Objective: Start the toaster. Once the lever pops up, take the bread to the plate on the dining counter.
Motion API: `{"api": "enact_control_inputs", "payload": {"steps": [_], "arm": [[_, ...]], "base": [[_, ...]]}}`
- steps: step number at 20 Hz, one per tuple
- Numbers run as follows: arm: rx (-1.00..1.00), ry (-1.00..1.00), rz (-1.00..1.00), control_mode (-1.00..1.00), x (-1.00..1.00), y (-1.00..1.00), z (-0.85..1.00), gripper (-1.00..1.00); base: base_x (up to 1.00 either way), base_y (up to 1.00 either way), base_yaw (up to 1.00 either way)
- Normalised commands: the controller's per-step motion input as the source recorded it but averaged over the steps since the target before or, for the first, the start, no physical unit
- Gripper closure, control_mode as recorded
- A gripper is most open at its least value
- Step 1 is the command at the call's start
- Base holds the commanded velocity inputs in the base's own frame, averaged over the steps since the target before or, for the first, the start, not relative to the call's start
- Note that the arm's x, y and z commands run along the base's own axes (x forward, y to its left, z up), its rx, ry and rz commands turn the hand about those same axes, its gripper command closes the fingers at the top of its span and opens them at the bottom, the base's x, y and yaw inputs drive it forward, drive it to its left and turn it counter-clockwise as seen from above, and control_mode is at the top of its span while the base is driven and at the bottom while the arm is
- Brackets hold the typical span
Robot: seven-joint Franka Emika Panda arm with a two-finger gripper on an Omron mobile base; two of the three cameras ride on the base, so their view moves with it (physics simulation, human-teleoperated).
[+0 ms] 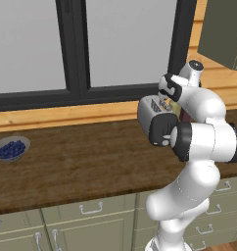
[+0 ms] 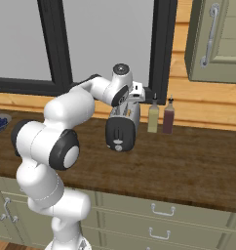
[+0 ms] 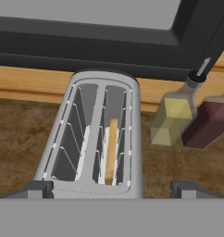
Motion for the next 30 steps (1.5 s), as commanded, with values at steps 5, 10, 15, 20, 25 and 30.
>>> {"api": "enact_control_inputs", "payload": {"steps": [5,10,15,20,25,30], "arm": [[0.0,0.0,0.0,-1.0,0.0,0.0,0.0,-1.0],[0.0,0.0,0.0,-1.0,0.0,0.0,0.0,-1.0],[0.0,0.0,0.0,-1.0,0.0,0.0,0.0,-1.0],[0.0,0.0,0.0,-1.0,0.0,0.0,0.0,-1.0],[0.0,0.0,0.0,-1.0,0.0,0.0,0.0,-1.0],[0.0,0.0,0.0,-1.0,0.0,0.0,0.0,-1.0]], "base": [[0.0,0.0,0.0],[0.0,0.0,0.0],[0.0,0.0,0.0],[0.0,0.0,0.0],[0.0,0.0,0.0],[0.0,0.0,0.0]]}}
